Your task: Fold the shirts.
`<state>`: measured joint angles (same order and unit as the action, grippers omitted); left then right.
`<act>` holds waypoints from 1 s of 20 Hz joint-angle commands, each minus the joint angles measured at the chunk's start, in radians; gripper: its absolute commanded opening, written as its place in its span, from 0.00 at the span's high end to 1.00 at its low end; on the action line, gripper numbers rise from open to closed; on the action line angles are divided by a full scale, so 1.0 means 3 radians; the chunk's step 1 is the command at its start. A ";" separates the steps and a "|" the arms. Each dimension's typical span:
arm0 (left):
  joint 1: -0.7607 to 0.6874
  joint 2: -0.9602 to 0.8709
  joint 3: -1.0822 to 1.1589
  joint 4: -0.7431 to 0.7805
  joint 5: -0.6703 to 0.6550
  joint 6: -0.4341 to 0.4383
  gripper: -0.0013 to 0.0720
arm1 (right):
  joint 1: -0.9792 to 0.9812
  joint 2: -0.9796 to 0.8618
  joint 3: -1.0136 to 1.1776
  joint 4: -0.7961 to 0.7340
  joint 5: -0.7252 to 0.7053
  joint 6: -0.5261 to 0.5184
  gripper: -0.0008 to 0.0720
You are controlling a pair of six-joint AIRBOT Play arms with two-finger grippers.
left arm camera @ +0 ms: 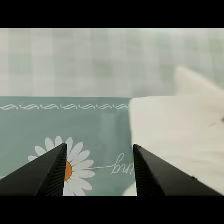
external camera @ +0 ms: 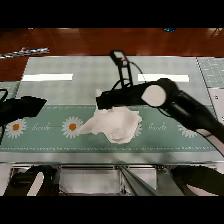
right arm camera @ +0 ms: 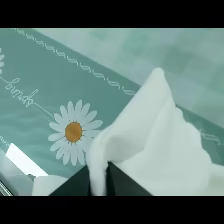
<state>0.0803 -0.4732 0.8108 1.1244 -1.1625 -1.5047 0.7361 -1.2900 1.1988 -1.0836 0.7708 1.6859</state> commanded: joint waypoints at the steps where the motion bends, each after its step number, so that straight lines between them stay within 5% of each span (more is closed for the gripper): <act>1: -0.0006 -0.0045 -0.0027 0.0001 -0.0042 0.0001 0.29 | 0.0018 -0.0395 -0.0131 0.0649 -0.0131 -0.0287 0.92; 3: 0.0011 -0.0113 -0.0027 0.0071 -0.0189 0.0104 0.29 | -0.0062 -0.0412 -0.0118 0.0622 -0.0072 -0.0340 0.41; 6: 0.0225 -0.0170 -0.0020 0.0306 -0.0200 0.0098 0.29 | -0.0650 -0.0067 0.0058 0.0140 0.0575 -0.0333 0.43; 9: 0.0610 -0.0245 -0.0042 0.0284 -0.0296 -0.0041 0.29 | -0.1431 0.0642 -0.0006 -0.0950 0.1105 -0.0079 0.43; 11: 0.0669 -0.0294 -0.0336 -0.0116 -0.0548 -0.0160 0.29 | -0.1960 0.1120 -0.0406 -0.1312 0.1247 0.0039 0.43; 13: 0.0577 -0.0314 -0.0876 -0.0565 -0.0551 -0.0055 0.29 | -0.2466 0.1534 -0.1102 -0.1102 0.1198 0.0039 0.43; 16: 0.0412 -0.0435 -0.1559 -0.1043 -0.0334 0.0435 0.29 | -0.2939 0.1993 -0.2068 -0.0057 0.1069 -0.0290 0.43; 20: 0.0221 -0.0792 -0.1714 -0.1167 -0.0128 0.0763 0.29 | -0.2987 0.2223 -0.2550 0.0474 0.1061 -0.0440 0.43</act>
<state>0.1829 -0.6487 0.3573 0.8474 -1.2392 -1.3640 -0.1150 -0.6888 0.5556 -1.0786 1.0893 1.5967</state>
